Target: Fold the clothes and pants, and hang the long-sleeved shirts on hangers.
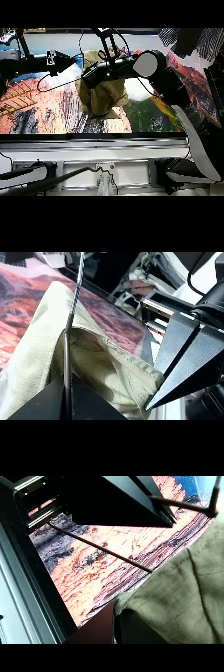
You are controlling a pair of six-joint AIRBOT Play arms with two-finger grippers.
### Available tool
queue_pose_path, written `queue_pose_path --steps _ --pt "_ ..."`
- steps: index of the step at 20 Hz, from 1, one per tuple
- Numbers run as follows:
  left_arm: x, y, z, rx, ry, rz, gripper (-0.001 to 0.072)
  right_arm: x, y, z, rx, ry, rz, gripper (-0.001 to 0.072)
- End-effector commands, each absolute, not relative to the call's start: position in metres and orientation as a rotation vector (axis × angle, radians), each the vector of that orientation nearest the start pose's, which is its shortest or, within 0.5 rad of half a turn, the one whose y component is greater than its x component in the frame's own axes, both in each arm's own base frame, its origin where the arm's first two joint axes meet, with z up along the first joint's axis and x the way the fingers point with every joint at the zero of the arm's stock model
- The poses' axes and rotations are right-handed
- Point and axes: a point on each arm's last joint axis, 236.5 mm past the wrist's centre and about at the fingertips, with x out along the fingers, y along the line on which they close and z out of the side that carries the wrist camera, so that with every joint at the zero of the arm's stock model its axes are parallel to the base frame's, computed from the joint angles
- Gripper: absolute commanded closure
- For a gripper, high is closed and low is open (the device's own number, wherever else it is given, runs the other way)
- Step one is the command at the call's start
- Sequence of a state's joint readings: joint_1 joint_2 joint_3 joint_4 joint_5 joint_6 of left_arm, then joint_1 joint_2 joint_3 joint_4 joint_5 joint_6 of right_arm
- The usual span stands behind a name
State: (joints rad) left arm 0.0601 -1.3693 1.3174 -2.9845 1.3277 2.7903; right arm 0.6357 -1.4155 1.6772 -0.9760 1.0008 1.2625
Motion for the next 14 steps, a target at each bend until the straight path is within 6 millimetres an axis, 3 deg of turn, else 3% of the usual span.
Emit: queue_pose_path --steps 1,4,6,10,14 --pt "0.404 -0.206 0.209 -0.186 0.361 -1.25 0.0698 0.346 0.393 0.216 -0.004 0.684 1.064 0.0692" --pt "0.423 -0.186 0.209 -0.169 0.329 -1.167 0.0698 0.353 0.395 0.224 0.019 0.647 1.053 0.0692" --pt "0.419 -0.181 0.21 -0.159 0.325 -1.185 0.0698 0.349 0.401 0.228 0.043 0.638 1.069 0.0692" --pt "0.371 -0.198 0.211 -0.115 0.329 -1.399 0.0698 0.33 0.416 0.228 0.03 0.645 1.113 0.0692" --pt "0.339 -0.202 0.213 -0.087 0.324 -1.542 0.0698 0.307 0.431 0.226 0.009 0.659 1.166 0.0692"
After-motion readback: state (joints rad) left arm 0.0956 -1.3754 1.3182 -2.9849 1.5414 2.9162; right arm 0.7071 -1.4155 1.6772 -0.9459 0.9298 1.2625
